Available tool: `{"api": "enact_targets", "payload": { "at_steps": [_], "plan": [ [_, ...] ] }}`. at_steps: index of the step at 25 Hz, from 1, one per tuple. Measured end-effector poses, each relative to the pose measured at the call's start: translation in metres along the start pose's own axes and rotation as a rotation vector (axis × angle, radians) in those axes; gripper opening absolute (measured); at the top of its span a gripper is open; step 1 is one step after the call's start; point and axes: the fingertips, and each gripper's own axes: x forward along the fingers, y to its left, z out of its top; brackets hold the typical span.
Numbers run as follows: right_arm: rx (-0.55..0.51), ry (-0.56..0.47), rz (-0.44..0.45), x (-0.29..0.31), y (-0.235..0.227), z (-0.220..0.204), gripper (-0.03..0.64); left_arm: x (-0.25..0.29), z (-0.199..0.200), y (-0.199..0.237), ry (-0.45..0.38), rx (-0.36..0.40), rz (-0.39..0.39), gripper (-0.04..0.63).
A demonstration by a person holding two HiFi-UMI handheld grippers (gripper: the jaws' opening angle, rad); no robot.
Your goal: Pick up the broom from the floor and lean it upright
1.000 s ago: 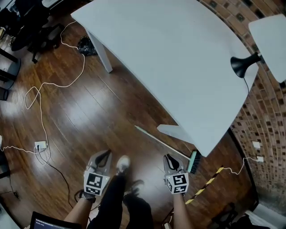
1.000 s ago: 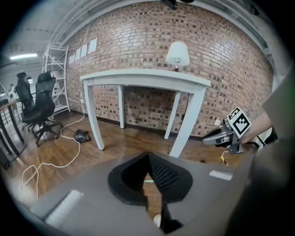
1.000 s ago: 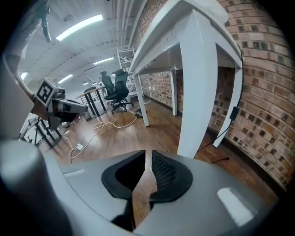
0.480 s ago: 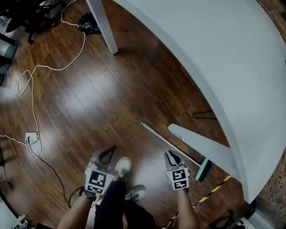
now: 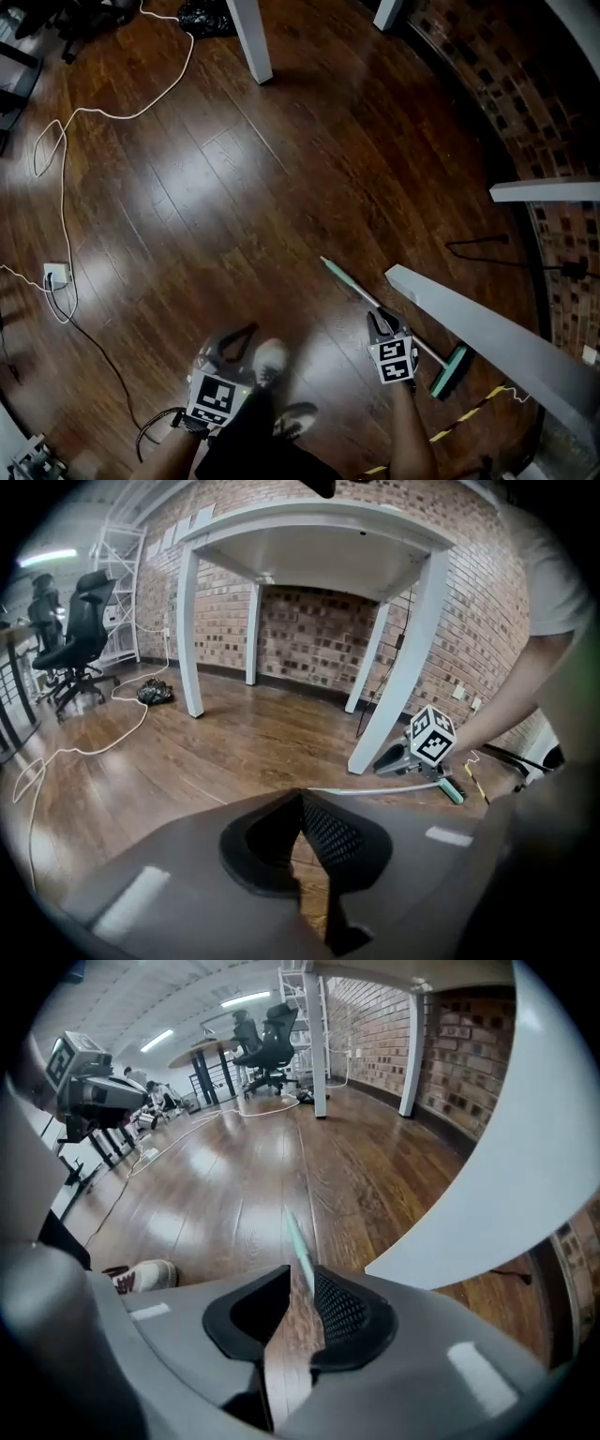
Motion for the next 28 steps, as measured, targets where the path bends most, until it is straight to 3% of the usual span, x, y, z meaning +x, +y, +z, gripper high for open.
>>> {"api": "enact_targets", "payload": {
  "at_steps": [7,14,23,28],
  "plan": [
    [-0.118,0.144,0.027,0.067,-0.003,-0.040,0.101,0.016,-0.049,0.012,0.009,-0.030,0.019,-0.005],
    [-0.239,0.241,0.036,0.091,-0.004,-0.053,0.118,0.019,-0.072,0.013,0.042,-0.043,0.009,-0.005],
    [-0.278,0.326,0.030,0.108,-0.014,-0.053,0.117,0.024,-0.075,0.016,0.046,-0.063,-0.001,-0.005],
    [-0.291,0.317,0.030,0.113,-0.014,-0.049,0.130,0.023,-0.078,0.015,0.057,-0.063,-0.010,-0.005]
  ]
}}
